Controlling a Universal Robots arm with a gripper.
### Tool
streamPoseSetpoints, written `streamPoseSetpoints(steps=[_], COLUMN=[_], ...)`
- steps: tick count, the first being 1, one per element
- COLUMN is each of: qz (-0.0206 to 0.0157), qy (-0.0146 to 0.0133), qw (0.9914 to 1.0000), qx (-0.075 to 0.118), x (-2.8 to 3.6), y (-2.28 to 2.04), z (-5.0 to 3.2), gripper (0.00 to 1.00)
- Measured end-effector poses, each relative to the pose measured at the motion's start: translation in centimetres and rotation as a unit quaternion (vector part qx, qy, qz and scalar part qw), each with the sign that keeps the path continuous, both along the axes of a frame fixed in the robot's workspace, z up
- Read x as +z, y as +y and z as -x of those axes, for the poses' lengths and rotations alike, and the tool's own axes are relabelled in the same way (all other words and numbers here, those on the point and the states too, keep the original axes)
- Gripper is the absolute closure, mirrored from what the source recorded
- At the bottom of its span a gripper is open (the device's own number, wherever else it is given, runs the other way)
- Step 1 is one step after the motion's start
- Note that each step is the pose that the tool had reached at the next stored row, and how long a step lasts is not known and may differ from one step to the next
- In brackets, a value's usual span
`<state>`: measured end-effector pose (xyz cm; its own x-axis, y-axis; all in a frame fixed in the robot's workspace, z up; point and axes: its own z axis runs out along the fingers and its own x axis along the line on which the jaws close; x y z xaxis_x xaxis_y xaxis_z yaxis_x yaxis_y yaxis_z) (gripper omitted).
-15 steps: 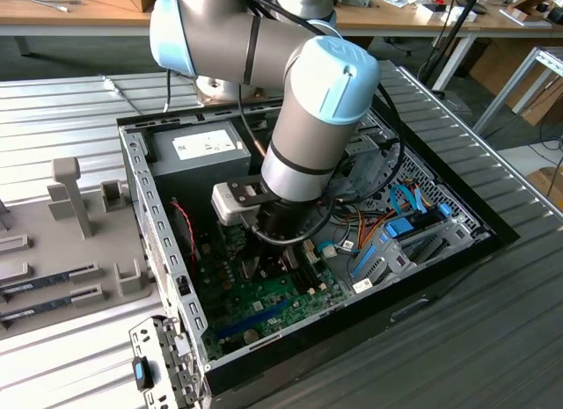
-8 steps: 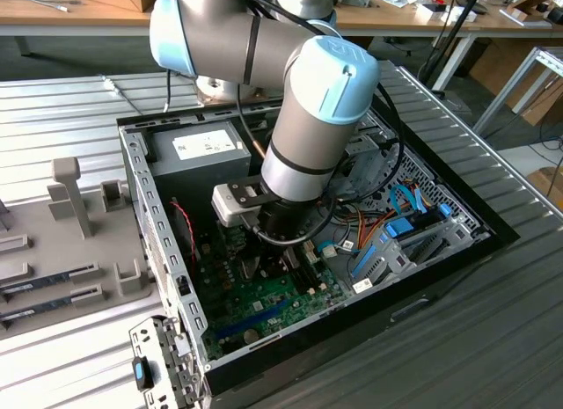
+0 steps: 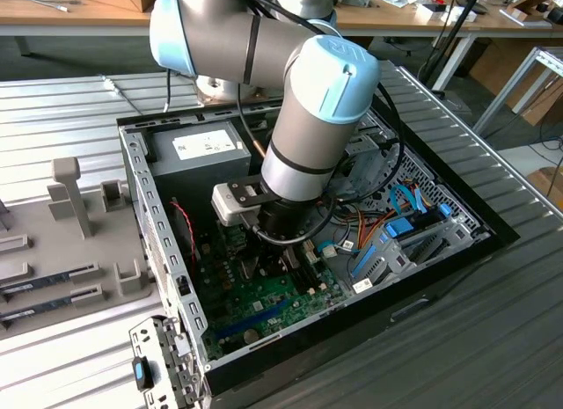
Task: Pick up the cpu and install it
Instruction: 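Close the cpu cover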
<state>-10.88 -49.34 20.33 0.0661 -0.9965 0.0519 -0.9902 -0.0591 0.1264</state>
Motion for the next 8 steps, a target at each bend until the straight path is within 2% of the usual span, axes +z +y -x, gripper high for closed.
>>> streamPoseSetpoints(steps=[1, 8], qz=[0.0000, -0.0002], qy=[0.0000, -0.0001], qw=[1.00000, 1.00000], qx=[0.000, 0.000], x=[0.00, -0.01], y=[0.00, 0.01], z=[0.00, 0.00], gripper=[0.61, 0.62])
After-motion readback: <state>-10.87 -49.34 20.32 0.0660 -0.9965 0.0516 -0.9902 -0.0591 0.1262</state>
